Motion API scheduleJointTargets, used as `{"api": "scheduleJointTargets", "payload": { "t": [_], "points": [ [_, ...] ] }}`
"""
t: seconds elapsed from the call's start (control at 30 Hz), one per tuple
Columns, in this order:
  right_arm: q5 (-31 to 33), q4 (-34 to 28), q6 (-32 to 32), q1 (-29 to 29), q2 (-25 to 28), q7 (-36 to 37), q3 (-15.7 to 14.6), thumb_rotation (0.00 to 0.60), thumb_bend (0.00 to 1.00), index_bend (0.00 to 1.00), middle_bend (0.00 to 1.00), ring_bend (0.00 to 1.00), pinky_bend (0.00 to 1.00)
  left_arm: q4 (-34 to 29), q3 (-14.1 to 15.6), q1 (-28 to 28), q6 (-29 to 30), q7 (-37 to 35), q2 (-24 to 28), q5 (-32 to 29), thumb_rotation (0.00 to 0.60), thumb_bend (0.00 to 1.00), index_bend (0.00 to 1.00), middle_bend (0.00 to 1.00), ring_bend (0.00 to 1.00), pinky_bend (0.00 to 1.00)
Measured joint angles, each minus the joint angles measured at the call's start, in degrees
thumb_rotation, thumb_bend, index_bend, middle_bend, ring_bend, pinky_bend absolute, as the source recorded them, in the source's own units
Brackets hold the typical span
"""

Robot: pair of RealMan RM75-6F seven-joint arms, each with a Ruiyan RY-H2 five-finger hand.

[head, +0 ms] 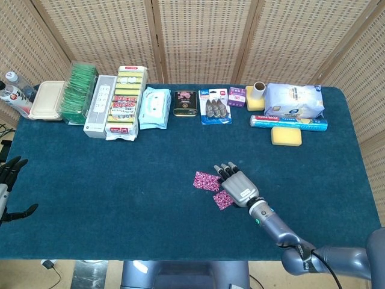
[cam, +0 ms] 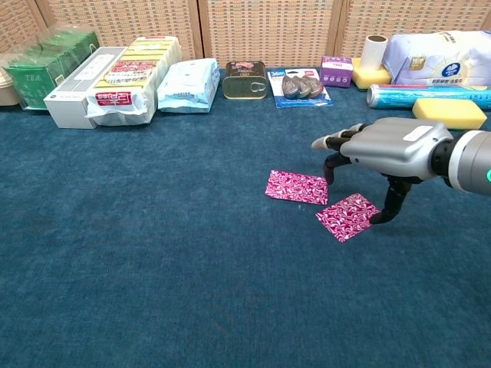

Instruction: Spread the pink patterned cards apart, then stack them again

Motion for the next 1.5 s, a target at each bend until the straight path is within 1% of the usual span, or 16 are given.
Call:
{"api": "scheduleJointTargets", "payload": {
  "t": [0.7,0.87,1.0,1.13,1.37,1.5],
  "points": [
    [-5.0,5.2,-1.6,-2.0,-1.8,6.4,-0.5,0.566,0.23,0.27,0.00,0.00,0.05,-0.2,0.1,-0.1,-0.3,0.9,-0.3,-0.4,0.600,0.20,0.00,0.00,0.00,0.07],
    [-6.3,5.9,-1.5,-2.4,-2.2,7.4,-0.3,0.565,0.23,0.30,0.00,0.00,0.05,-0.3,0.1,-0.2,-0.4,1.1,-0.4,-0.5,0.600,0.20,0.00,0.00,0.00,0.07],
    [-7.6,6.8,-1.4,-2.7,-2.8,8.8,-0.1,0.567,0.23,0.36,0.00,0.00,0.06,-0.4,0.1,-0.3,-0.5,1.3,-0.5,-0.7,0.600,0.20,0.00,0.00,0.00,0.07],
    [-8.5,7.9,-1.3,-3.1,-3.4,9.7,0.1,0.569,0.23,0.40,0.00,0.00,0.06,-0.4,0.1,-0.2,-0.5,1.3,-0.5,-0.7,0.600,0.20,0.00,0.00,0.00,0.07],
    [-9.9,9.5,-1.2,-3.8,-4.0,11.2,0.2,0.568,0.23,0.42,0.00,0.00,0.07,-0.4,0.1,-0.2,-0.5,1.3,-0.5,-0.7,0.600,0.20,0.00,0.00,0.00,0.07],
    [-10.5,9.5,-1.2,-4.1,-3.8,11.8,0.3,0.566,0.23,0.39,0.00,0.00,0.07,-0.4,0.1,-0.2,-0.5,1.4,-0.6,-0.6,0.600,0.20,0.00,0.00,0.00,0.07]
  ]
}}
